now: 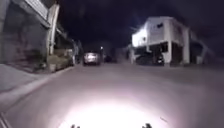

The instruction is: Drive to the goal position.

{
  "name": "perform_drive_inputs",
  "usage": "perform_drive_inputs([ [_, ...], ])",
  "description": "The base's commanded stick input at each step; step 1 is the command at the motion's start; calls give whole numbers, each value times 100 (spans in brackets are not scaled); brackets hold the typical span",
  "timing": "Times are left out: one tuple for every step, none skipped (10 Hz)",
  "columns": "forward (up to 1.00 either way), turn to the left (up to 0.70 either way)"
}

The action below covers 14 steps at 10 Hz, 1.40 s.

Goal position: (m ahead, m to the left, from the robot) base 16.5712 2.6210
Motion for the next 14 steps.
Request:
perform_drive_inputs([
  [85,-34],
  [85,-11],
  [85,0],
  [85,0],
  [85,0],
  [85,0],
  [85,0],
  [85,0],
  [85,0],
  [85,0],
  [85,0],
  [85,0],
  [85,0],
  [85,0],
])
